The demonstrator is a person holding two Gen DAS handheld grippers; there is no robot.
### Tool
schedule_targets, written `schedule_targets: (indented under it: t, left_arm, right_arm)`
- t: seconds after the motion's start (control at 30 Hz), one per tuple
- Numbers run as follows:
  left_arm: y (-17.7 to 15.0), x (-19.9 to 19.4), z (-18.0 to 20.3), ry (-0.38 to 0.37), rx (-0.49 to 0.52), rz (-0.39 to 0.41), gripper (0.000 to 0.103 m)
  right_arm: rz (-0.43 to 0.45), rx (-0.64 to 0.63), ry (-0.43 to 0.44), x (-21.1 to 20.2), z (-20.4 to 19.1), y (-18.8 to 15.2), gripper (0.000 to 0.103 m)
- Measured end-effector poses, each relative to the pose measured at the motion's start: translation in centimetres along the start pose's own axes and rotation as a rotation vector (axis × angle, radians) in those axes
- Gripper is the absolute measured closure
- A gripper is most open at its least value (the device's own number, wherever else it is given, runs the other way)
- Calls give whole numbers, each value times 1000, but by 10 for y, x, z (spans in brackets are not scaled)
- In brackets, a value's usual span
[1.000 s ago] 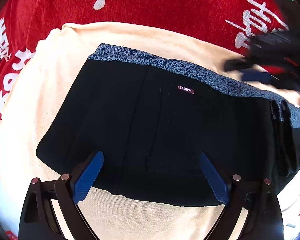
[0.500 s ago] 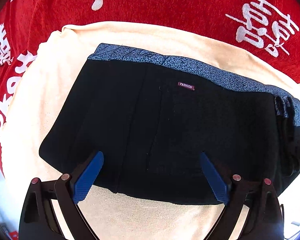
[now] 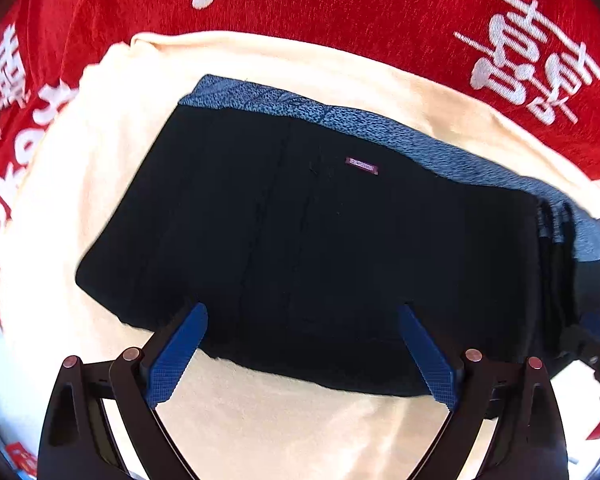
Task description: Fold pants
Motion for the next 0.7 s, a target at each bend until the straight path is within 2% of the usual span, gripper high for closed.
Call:
schedule_targets:
  t: [0.23, 0.4, 0.57, 0.7]
  left_arm:
    - [-18, -12, -8, -94, -117, -47, 6]
    - [-28, -17, -33, -160, -224, -69, 6]
    - [-29, -22, -67, -303, -364, -36, 6]
    - [-26, -19, -76, -418, -427, -38, 6]
  right_arm:
    - [-5, -142, -41, 15, -28, 0, 38]
    - [-30, -178, -63, 31, -38, -7, 32]
    - [-24, -184, -58, 31, -41, -9, 31]
    - [-23, -186, -57, 30, -38, -11, 31]
Point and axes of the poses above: each gripper's, at about its wrist camera, not at the fingertips, and x roughly the way its jaws point, z to its right, y to its top, the point moved 10 cm from there along x, roughly the way its jaws point, and after that the axes turned 7 degrees about -x, right-handed, at the moved point
